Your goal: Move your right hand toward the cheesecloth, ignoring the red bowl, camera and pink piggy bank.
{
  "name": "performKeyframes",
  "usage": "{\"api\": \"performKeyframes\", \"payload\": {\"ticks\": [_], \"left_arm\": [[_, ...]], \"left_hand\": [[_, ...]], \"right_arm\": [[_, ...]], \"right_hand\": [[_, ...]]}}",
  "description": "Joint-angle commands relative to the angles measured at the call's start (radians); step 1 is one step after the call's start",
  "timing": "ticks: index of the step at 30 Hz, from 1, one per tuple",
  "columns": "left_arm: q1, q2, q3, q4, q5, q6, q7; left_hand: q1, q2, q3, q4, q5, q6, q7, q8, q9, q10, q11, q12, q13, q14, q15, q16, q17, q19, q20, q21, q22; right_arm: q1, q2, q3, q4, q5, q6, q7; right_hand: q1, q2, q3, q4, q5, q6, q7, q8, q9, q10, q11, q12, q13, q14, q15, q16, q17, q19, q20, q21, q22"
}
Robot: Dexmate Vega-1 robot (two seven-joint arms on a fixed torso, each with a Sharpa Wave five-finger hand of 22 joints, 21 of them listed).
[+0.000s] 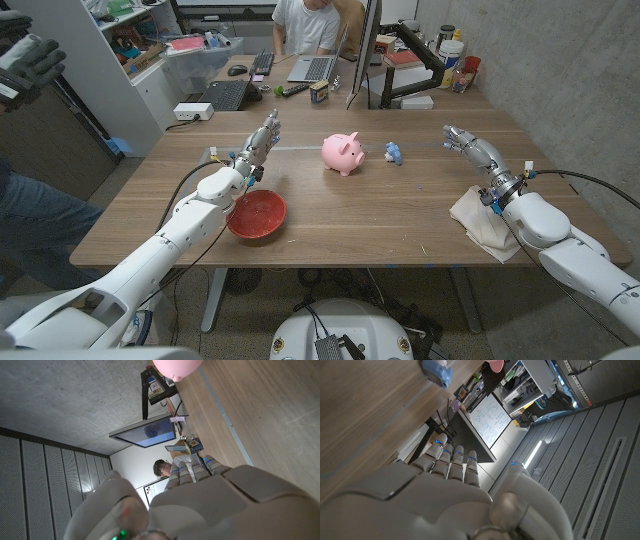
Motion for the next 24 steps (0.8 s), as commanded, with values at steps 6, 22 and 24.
{"api": "performKeyframes", "payload": {"ticks": [6, 22, 24], "left_arm": [[-0.001, 0.015, 0.009, -0.032, 0.016, 0.036, 0.017], [-0.002, 0.022, 0.018, -0.067, 0.032, 0.063, 0.034], [-0.002, 0.021, 0.017, -0.069, 0.031, 0.066, 0.036]], "left_hand": [[0.004, 0.011, -0.009, 0.003, 0.003, -0.007, 0.001, -0.001, 0.003, -0.006, -0.009, -0.001, 0.002, -0.003, -0.004, 0.002, 0.004, -0.002, -0.001, -0.008, 0.002], [0.005, 0.013, -0.012, 0.003, 0.003, -0.006, 0.001, 0.0, 0.003, -0.007, -0.009, -0.001, 0.002, -0.003, -0.004, 0.003, 0.004, -0.001, 0.0, -0.011, 0.002], [0.005, 0.013, -0.012, 0.003, 0.003, -0.005, 0.001, 0.0, 0.003, -0.006, -0.007, -0.001, 0.002, -0.003, -0.004, 0.003, 0.004, -0.001, 0.001, -0.012, 0.002]], "right_arm": [[0.008, 0.005, -0.004, 0.056, -0.079, 0.095, -0.01], [-0.027, 0.006, 0.036, 0.079, -0.072, 0.153, -0.015], [-0.03, 0.005, 0.04, 0.08, -0.076, 0.158, -0.015]], "right_hand": [[-0.008, 0.0, -0.008, 0.001, 0.002, 0.005, -0.013, 0.0, 0.002, 0.021, -0.01, 0.006, 0.006, 0.023, -0.011, 0.011, 0.002, 0.019, -0.003, -0.005, 0.006], [0.032, -0.024, -0.005, -0.035, 0.007, -0.001, -0.023, -0.001, 0.003, 0.029, -0.019, 0.007, 0.006, 0.039, -0.018, 0.006, -0.005, 0.032, -0.002, -0.017, 0.004], [0.035, -0.025, -0.005, -0.038, 0.007, -0.001, -0.024, -0.001, 0.003, 0.03, -0.019, 0.007, 0.006, 0.042, -0.018, 0.006, -0.005, 0.033, -0.003, -0.018, 0.004]]}}
